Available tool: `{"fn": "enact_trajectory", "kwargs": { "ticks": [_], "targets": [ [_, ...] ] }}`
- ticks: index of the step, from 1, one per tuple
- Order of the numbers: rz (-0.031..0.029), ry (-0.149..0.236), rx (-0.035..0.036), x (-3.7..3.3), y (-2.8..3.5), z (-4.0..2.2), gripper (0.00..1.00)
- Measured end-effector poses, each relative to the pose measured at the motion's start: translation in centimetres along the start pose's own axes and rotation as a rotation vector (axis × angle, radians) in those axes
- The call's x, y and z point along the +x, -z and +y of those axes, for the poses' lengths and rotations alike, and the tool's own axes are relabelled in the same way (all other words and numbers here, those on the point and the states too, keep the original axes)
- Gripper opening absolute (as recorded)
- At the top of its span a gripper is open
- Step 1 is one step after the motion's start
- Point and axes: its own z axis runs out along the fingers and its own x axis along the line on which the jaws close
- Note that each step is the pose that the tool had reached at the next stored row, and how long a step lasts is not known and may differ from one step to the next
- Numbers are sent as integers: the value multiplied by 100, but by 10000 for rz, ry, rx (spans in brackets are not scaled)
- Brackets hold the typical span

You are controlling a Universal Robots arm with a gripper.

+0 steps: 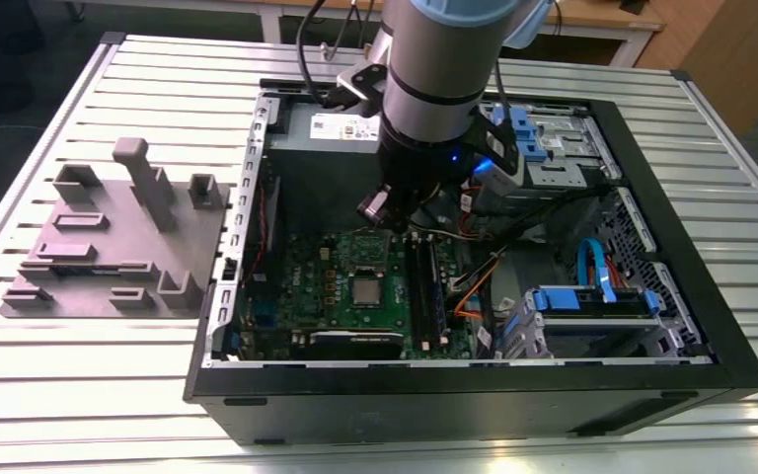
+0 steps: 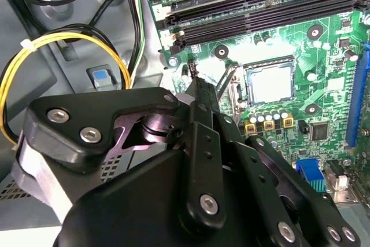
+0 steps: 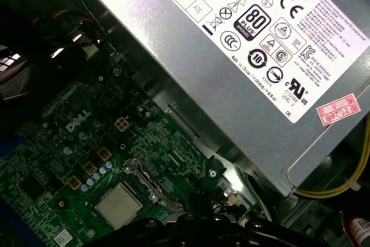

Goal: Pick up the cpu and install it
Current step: 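Close the cpu cover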

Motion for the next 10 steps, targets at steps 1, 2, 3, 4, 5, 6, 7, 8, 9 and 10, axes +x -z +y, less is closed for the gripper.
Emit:
{"fn": "enact_trajectory", "kwargs": {
  "ticks": [1,2,3,4,5,6,7,8,9,10],
  "targets": [
    [4,15,0,1,5,1,10],
    [4,24,-1,1,10,2,10],
    [0,28,-4,1,15,3,10],
    [-2,31,-6,1,21,4,10],
    [-4,32,-8,2,27,5,10],
    [-5,34,-10,2,32,6,10],
    [-7,34,-12,2,36,7,10],
    [-9,34,-14,3,41,9,10],
    [-12,35,-16,4,44,10,10],
    [-13,35,-17,4,47,10,10]
  ]
}}
